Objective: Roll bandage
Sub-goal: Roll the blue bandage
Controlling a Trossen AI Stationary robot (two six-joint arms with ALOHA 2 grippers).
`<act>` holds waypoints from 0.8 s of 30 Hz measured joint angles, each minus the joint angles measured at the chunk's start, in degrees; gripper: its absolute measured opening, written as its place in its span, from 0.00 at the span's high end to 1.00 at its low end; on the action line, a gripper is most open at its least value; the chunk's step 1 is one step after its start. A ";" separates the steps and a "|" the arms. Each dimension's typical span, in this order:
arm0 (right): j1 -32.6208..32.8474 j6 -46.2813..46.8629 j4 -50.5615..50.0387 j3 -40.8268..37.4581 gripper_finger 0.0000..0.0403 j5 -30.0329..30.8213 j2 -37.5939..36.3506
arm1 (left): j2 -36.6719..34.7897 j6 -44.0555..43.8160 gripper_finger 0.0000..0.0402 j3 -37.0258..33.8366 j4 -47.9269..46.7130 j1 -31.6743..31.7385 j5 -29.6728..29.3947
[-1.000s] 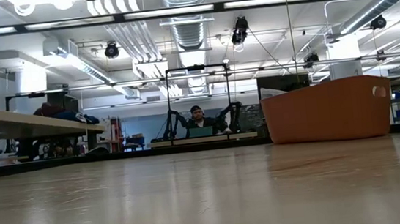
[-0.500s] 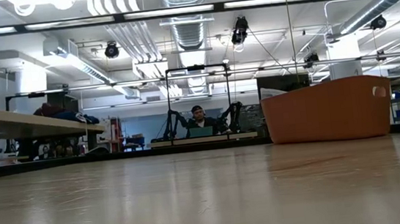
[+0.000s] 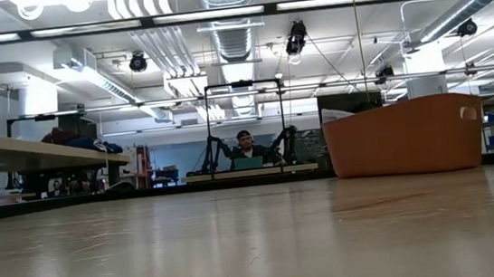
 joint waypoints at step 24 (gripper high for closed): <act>0.38 -12.06 13.30 -0.29 0.45 -30.72 -0.01 | 0.66 -1.70 1.00 10.26 0.90 -0.01 7.07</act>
